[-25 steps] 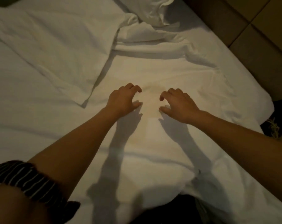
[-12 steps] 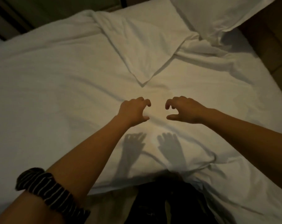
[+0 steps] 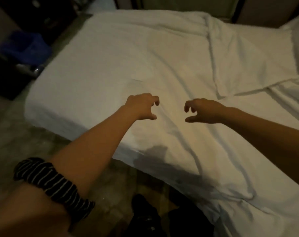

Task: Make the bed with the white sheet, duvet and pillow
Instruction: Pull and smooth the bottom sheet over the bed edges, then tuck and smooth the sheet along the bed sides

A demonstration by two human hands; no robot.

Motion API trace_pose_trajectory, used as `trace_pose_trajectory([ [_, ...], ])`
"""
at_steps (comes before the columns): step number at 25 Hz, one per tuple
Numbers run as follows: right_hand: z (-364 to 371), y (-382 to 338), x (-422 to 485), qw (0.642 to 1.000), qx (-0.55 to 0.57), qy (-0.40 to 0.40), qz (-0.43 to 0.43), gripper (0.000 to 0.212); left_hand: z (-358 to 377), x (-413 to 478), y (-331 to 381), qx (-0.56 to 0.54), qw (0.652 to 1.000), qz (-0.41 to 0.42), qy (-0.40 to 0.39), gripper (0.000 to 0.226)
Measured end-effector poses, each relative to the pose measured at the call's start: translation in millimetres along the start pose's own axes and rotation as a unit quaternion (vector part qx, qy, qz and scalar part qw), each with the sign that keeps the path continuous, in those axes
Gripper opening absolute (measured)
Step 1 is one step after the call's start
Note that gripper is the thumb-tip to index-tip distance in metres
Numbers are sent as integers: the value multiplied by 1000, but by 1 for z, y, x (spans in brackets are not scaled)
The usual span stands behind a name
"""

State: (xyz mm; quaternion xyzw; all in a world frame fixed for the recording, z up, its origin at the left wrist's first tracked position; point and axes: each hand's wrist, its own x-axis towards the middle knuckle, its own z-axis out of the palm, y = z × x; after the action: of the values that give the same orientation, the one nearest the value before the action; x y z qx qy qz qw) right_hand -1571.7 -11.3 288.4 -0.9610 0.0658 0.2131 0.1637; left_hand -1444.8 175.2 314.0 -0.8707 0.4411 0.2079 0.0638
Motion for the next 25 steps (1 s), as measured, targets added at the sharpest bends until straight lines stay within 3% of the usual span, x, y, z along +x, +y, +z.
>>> trace_pose_trajectory([
  [7, -22, -227, 117, 981, -80, -34, -171, 43, 11, -156, -217, -53, 981, -188, 10, 45],
  [11, -33, -369, 183, 969, -81, -46, -228, 41, 12, -224, -339, -99, 964, -244, 27, 46],
  [21, -86, -605, 355, 937, -124, -69, -320, 41, -4, -270, -581, -169, 935, -309, 43, 46],
  [25, -116, -700, 451, 918, -143, -90, -358, 38, -32, -275, -688, -199, 907, -364, 72, 46],
])
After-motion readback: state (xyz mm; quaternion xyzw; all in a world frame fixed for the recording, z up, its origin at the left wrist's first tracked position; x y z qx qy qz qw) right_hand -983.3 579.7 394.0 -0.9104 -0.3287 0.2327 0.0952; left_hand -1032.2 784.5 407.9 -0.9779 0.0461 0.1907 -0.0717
